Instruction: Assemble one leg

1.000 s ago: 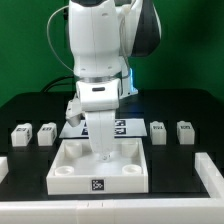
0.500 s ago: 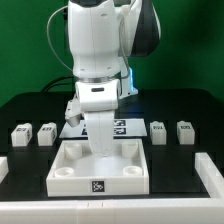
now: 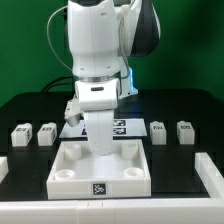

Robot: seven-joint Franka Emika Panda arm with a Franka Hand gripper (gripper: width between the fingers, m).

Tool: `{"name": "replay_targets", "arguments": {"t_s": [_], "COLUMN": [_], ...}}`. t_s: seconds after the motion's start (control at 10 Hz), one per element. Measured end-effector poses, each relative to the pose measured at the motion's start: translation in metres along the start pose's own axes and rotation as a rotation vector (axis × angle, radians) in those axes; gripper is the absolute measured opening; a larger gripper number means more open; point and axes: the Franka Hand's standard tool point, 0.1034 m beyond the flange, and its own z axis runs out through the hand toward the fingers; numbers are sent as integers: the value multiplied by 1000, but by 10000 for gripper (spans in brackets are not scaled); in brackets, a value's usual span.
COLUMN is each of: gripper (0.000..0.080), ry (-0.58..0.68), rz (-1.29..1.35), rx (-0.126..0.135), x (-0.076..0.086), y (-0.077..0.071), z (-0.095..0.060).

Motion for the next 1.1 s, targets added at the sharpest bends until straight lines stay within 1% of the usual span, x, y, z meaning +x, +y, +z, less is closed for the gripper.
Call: {"name": "replay_targets", "arguments": {"t_s": [0.1, 0.2, 0.3, 0.4, 0.5, 0.6, 0.7, 0.8, 1.0, 1.1], "gripper": [54, 54, 54, 54, 54, 54, 54, 54, 54, 54], "ry": [0, 2, 12, 25, 39, 56, 66, 67, 67, 73], "rz": [0, 6, -3, 18, 23, 29, 33, 45, 22, 14], "rx": [0, -2, -9, -8, -15, -22, -28, -28, -26, -24], "x": [0, 4, 18, 38, 59, 83, 94, 94, 92, 91], "y": [0, 2, 8, 17, 26, 34, 43, 50, 55, 56], "z": [0, 0, -1, -2, -1, 0, 0, 0, 1, 1]}}
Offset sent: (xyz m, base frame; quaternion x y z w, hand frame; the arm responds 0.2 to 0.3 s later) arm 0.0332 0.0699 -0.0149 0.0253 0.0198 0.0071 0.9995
